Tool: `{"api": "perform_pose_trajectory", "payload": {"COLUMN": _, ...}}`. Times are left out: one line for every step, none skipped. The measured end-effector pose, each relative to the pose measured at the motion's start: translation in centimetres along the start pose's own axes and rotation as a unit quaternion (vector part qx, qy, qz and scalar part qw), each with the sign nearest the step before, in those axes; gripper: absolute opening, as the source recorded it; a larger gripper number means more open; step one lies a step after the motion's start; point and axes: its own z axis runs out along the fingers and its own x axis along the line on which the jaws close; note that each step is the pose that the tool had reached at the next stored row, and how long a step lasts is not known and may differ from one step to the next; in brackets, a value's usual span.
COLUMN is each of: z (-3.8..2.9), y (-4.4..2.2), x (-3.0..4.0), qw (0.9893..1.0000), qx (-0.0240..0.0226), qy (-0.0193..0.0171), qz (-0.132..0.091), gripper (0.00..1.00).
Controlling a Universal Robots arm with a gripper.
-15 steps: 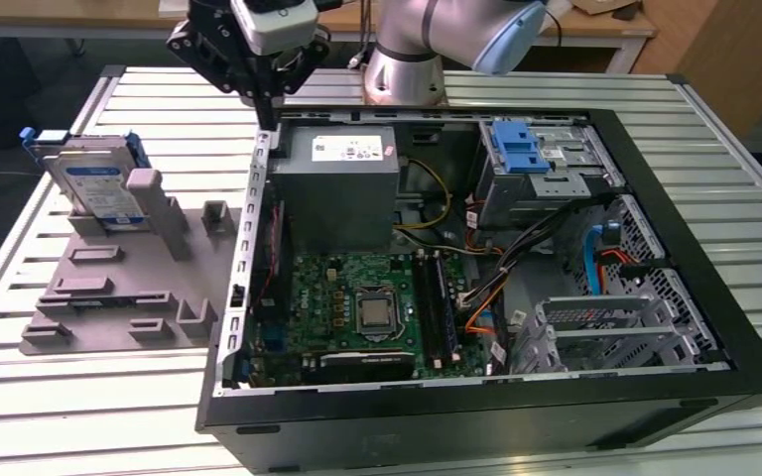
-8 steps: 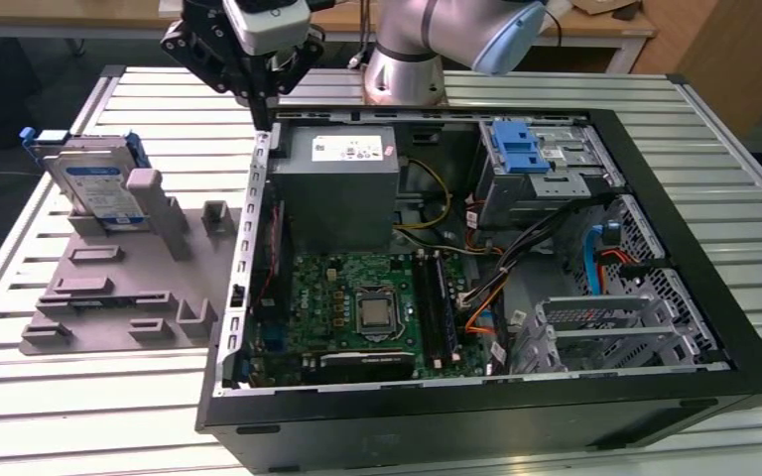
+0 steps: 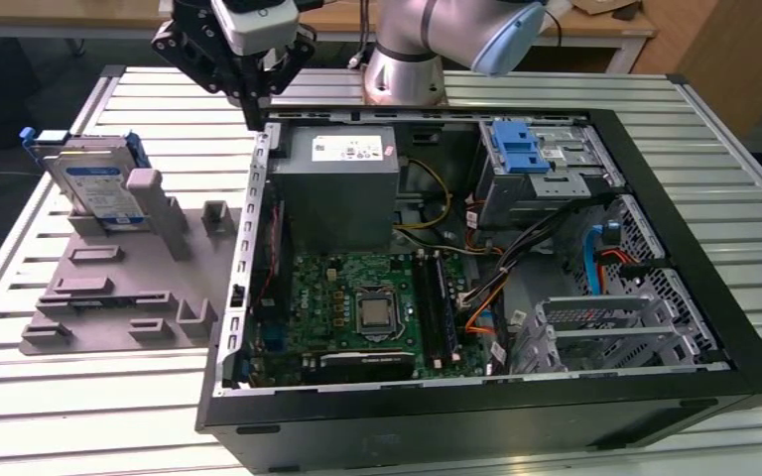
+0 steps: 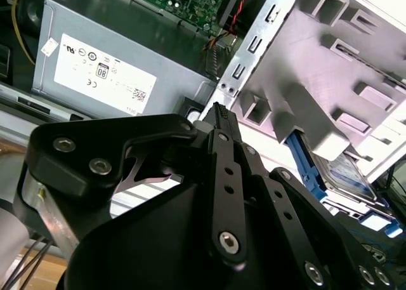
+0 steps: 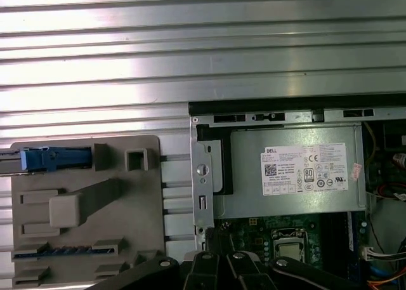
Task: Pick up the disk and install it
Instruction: 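Reach for the disk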
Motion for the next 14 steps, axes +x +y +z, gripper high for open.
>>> {"api": "perform_pose_trajectory", "payload": {"z": 0.0, "y": -0.01, "x": 0.08, "qw": 1.0, "qx": 0.0, "qy": 0.0, "qz": 0.0, "gripper": 0.11}}
{"api": "perform_pose_trajectory", "payload": {"z": 0.0, "y": -0.01, "x": 0.15, "qw": 1.0, "qx": 0.0, "qy": 0.0, "qz": 0.0, "gripper": 0.11}}
{"api": "perform_pose_trajectory", "payload": {"z": -0.01, "y": -0.02, "x": 0.22, "qw": 1.0, "qx": 0.0, "qy": 0.0, "qz": 0.0, "gripper": 0.11}}
{"api": "perform_pose_trajectory", "payload": {"z": -0.01, "y": -0.02, "x": 0.3, "qw": 1.0, "qx": 0.0, "qy": 0.0, "qz": 0.0, "gripper": 0.11}}
{"api": "perform_pose_trajectory", "payload": {"z": -0.01, "y": -0.03, "x": 0.37, "qw": 1.0, "qx": 0.0, "qy": 0.0, "qz": 0.0, "gripper": 0.11}}
{"api": "perform_pose_trajectory", "payload": {"z": -0.01, "y": -0.03, "x": 0.45, "qw": 1.0, "qx": 0.0, "qy": 0.0, "qz": 0.0, "gripper": 0.11}}
{"api": "perform_pose_trajectory", "payload": {"z": -0.01, "y": -0.04, "x": 0.53, "qw": 1.0, "qx": 0.0, "qy": 0.0, "qz": 0.0, "gripper": 0.11}}
{"api": "perform_pose_trajectory", "payload": {"z": -0.01, "y": -0.05, "x": 0.6, "qw": 1.0, "qx": 0.0, "qy": 0.0, "qz": 0.0, "gripper": 0.11}}
{"api": "perform_pose_trajectory", "payload": {"z": -0.01, "y": -0.05, "x": 0.67, "qw": 1.0, "qx": 0.0, "qy": 0.0, "qz": 0.0, "gripper": 0.11}}
{"api": "perform_pose_trajectory", "payload": {"z": -0.01, "y": -0.06, "x": 0.75, "qw": 1.0, "qx": 0.0, "qy": 0.0, "qz": 0.0, "gripper": 0.11}}
{"api": "perform_pose_trajectory", "payload": {"z": -0.01, "y": -0.06, "x": 0.82, "qw": 1.0, "qx": 0.0, "qy": 0.0, "qz": 0.0, "gripper": 0.11}}
{"api": "perform_pose_trajectory", "payload": {"z": -0.01, "y": -0.07, "x": 0.9, "qw": 1.0, "qx": 0.0, "qy": 0.0, "qz": 0.0, "gripper": 0.11}}
{"api": "perform_pose_trajectory", "payload": {"z": -0.02, "y": -0.07, "x": 0.97, "qw": 1.0, "qx": 0.0, "qy": 0.0, "qz": 0.0, "gripper": 0.11}}
{"api": "perform_pose_trajectory", "payload": {"z": -0.02, "y": -0.08, "x": 1.04, "qw": 1.0, "qx": 0.0, "qy": 0.0, "qz": 0.0, "gripper": 0.11}}
